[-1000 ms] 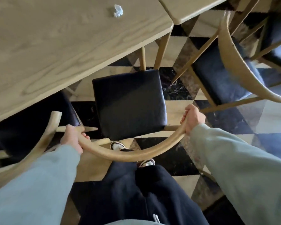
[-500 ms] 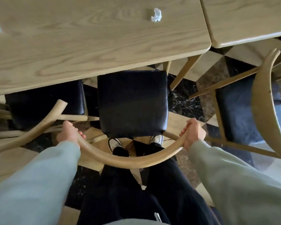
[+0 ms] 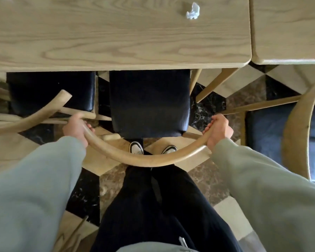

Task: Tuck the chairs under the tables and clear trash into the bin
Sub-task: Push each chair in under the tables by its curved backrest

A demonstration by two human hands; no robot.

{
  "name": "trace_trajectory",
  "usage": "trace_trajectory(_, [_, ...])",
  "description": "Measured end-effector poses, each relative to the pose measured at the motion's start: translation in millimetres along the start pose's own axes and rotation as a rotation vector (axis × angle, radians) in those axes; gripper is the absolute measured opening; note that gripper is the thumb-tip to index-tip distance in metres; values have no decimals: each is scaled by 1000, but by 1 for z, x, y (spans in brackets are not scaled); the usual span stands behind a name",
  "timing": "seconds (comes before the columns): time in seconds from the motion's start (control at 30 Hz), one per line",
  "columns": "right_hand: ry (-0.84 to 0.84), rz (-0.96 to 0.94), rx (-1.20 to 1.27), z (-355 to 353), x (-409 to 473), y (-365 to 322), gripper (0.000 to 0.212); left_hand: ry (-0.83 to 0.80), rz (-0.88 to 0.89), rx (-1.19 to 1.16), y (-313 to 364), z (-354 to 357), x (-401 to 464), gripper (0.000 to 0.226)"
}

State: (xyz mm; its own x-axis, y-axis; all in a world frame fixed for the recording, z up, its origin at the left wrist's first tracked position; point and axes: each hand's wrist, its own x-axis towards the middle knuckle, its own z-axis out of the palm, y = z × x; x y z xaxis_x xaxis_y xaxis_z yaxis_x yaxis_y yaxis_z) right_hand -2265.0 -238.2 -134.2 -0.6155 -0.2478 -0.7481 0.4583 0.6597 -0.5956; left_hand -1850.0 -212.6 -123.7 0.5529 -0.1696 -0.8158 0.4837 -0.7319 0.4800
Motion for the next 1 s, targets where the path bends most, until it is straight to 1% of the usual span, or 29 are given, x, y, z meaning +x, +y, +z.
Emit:
trace_trajectory(0.07, [-10,-5,-3,7,1,-12,17,-66,46,47,12,11,-1,14])
trace_trajectory(0.1, [-14,-9,0,11,1,-17,16,-107,70,27,16,17,2,10])
trace_trajectory(0.17, [-8,-1,6,19,1,-22,17,-157,60,5,26,23,14,13])
trace_trajectory(0.23, [-18,-4,19,25,2,-26,20,-160,102,42,32,25,11,2])
trace_trajectory(0.27, [-36,-2,24,26,2,-28,22,-152,95,60,33,24,11,2])
trace_trajectory(0.33, [-95,20,10,23,1,-29,22,-171,79,68,29,23,5,14])
trace_trajectory(0.4, [-144,19,-19,14,-1,-23,21,-170,70,63,15,16,-8,32])
trace_trajectory(0.47, [-144,20,-46,6,-6,-12,32,-174,37,97,-5,10,-23,46])
trace_trajectory(0.5, [-133,44,-53,4,-11,-4,37,-193,11,101,-17,10,-30,47])
trace_trajectory(0.6, [-96,123,-25,8,-33,23,51,-272,-177,-131,-46,22,-53,54])
trace_trajectory(0.63, [-75,112,-43,13,-40,30,53,-291,-210,-188,-52,29,-59,57])
trace_trajectory(0.7, [-15,82,-79,21,-47,36,48,-313,-251,-280,-57,44,-65,59])
trace_trajectory(0.77, [37,67,-118,26,-47,35,41,-300,-271,-303,-51,51,-65,56])
trace_trajectory(0.8, [47,60,-145,27,-45,34,37,-298,-268,-290,-47,51,-63,51])
trace_trajectory(0.9, [41,46,-184,30,-39,27,26,-317,-259,-279,-40,53,-57,12])
trace_trajectory(0.93, [29,34,-173,34,-38,23,20,-319,-260,-283,-36,54,-56,8])
trace_trajectory(1.0, [5,3,-168,47,-37,13,12,-301,-298,-320,-24,58,-52,11])
